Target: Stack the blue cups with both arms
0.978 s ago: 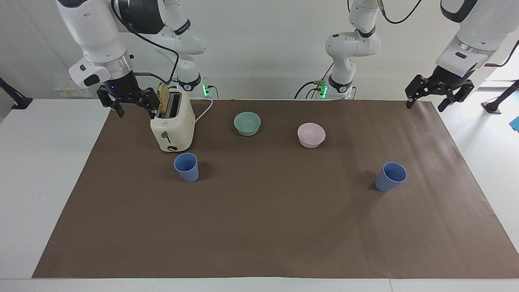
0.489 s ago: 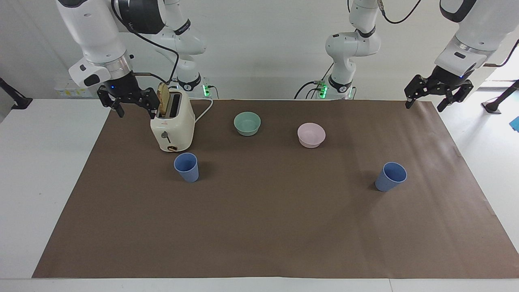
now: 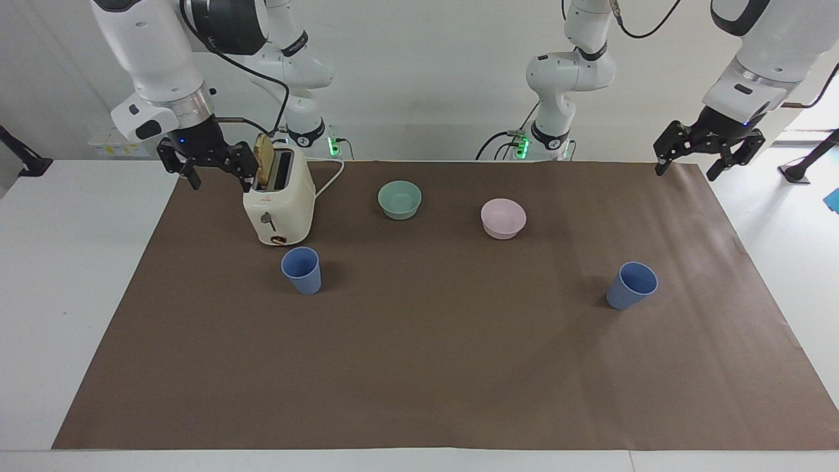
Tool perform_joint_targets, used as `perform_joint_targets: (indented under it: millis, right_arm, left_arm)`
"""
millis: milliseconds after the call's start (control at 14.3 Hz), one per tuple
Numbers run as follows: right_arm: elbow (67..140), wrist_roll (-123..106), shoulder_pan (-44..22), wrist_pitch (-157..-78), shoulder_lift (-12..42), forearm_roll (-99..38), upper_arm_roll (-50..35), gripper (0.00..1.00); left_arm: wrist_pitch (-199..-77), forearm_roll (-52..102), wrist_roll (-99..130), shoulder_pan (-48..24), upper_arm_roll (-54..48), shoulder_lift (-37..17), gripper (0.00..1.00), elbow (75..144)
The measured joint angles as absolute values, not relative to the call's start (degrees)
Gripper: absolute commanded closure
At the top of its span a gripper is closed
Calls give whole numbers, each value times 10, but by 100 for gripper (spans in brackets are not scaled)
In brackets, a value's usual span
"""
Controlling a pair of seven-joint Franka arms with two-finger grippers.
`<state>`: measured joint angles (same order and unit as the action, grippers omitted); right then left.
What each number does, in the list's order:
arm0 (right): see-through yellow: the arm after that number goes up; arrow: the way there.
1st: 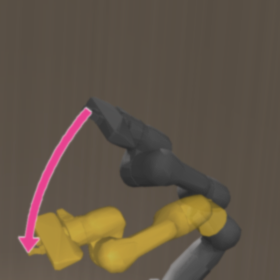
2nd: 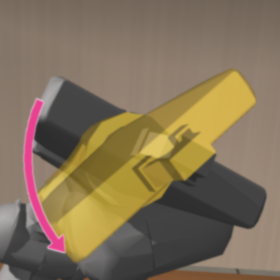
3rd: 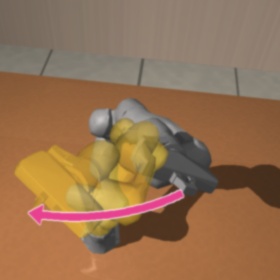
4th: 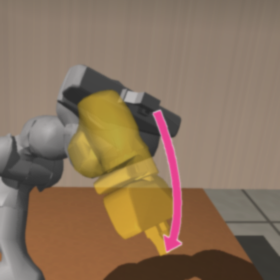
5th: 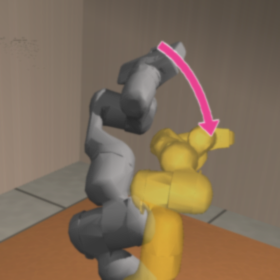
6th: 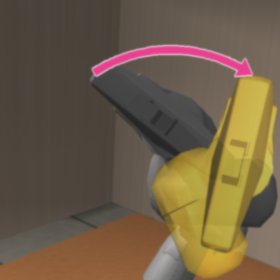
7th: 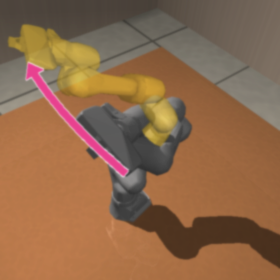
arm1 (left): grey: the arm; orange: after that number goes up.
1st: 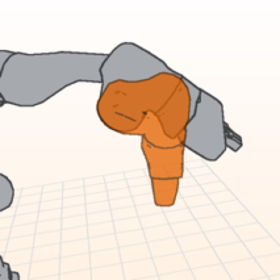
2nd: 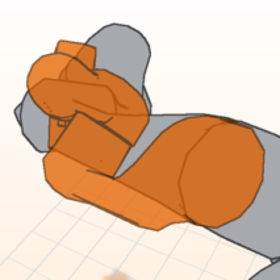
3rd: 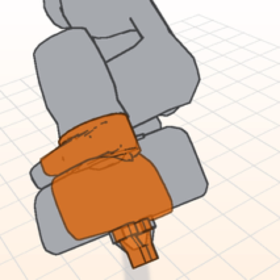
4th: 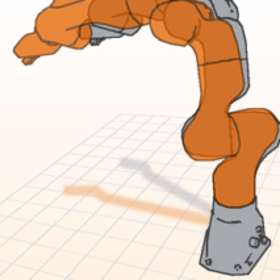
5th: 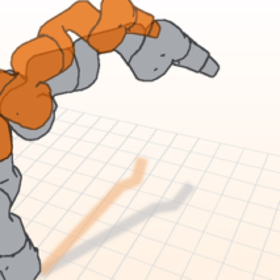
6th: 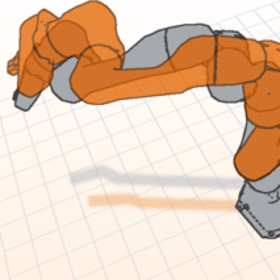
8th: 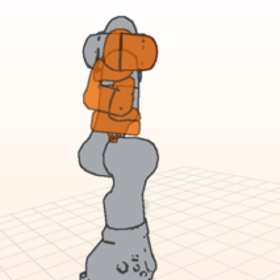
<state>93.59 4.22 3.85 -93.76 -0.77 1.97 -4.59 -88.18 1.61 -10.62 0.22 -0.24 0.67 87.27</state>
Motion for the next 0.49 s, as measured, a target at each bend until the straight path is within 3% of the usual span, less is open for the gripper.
perform_joint_targets:
  millis: [489]
  right_arm:
    - [936,42,39,-938,-8,20,-46,0]
  left_arm:
    - [-888,16,-106,2,-2,7,0,873]
